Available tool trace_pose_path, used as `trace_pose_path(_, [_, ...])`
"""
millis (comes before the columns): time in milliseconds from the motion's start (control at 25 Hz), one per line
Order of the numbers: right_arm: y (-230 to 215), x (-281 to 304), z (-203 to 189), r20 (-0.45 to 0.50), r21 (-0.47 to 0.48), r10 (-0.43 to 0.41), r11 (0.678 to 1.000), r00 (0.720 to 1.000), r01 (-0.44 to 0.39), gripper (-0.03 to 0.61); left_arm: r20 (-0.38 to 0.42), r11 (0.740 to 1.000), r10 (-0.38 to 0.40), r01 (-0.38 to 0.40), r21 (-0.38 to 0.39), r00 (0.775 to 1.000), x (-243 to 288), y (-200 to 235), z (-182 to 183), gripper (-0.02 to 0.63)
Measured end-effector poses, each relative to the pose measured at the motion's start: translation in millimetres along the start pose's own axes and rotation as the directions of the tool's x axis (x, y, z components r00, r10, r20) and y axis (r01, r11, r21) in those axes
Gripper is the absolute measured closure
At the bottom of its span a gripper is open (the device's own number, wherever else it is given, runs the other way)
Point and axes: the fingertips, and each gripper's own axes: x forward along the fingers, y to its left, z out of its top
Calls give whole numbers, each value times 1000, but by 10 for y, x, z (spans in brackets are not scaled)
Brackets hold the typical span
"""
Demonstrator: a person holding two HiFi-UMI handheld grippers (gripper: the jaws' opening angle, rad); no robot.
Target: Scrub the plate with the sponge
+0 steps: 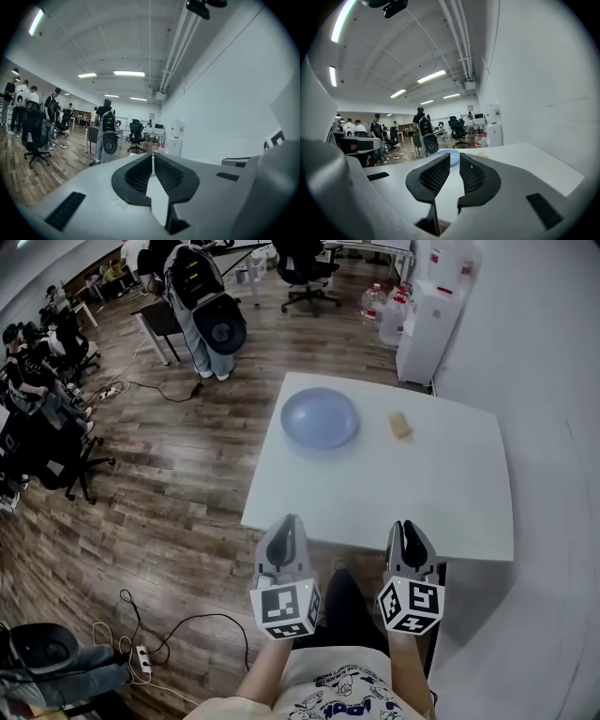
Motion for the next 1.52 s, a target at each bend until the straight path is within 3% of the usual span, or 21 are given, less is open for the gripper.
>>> trace_pose_path(920, [-919,2376,273,-111,22,51,999,993,-49,528,-83,994,108,-110,-23,991,2278,-54,59,592])
trace_pose_path(1520, [-1276,2920,-147,-276,27,56,998,959,-51,528,-227,990,134,-138,-2,965,2674,-65,-313,592])
